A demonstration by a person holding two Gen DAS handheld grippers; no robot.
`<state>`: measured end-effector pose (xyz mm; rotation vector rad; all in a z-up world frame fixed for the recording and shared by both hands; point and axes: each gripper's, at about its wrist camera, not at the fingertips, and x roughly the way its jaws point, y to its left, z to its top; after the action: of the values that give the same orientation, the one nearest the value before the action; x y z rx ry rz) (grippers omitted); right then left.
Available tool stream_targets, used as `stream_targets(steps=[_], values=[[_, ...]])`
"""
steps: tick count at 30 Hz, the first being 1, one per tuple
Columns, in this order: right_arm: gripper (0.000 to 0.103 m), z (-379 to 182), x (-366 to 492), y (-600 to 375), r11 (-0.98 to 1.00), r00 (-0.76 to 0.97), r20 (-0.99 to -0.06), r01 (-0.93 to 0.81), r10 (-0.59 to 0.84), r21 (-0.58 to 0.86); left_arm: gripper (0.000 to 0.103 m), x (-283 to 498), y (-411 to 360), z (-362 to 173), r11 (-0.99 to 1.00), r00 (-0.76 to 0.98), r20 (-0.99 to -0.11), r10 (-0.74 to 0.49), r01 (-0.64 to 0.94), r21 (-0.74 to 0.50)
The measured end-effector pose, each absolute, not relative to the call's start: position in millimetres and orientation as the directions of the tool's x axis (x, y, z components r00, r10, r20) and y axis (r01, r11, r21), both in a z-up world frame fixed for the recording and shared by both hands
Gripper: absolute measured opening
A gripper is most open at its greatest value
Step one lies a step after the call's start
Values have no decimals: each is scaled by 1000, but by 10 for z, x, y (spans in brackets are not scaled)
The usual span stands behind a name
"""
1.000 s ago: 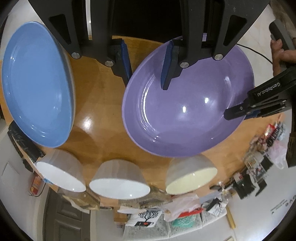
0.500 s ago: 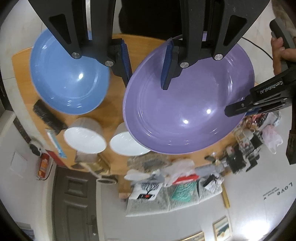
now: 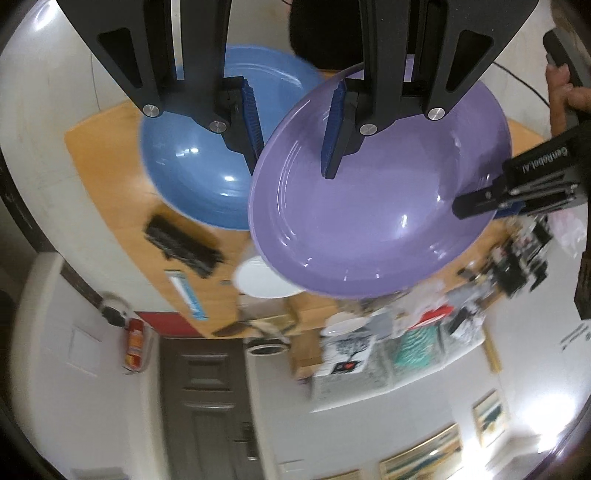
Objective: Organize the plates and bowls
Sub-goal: 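Carry the purple plate onto the blue plate and open the left gripper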
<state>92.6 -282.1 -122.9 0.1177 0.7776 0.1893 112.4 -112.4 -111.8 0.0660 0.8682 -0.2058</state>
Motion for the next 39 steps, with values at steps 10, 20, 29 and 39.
stream_targets(steps=[10,20,29,39], values=[[26,-1478,984,-3409,980,679,-716,-31,163,195,23,1366,-1775,-1387,959,561,-811,-166,283,0],[26,-1643,996,-3608,982,656,-738,-22,157,190,24,1461,-2011,-1579,948,510,-848,-146,318,28],[28,-1779,1034,-3587,984,613,-774,-39,160,172,24,1502,-2045,-1783,945,474,-874,-107,322,59],[30,-1813,1081,-3513,993,596,-795,-49,114,106,24,1533,-2062,-1811,941,487,-869,-87,326,89]])
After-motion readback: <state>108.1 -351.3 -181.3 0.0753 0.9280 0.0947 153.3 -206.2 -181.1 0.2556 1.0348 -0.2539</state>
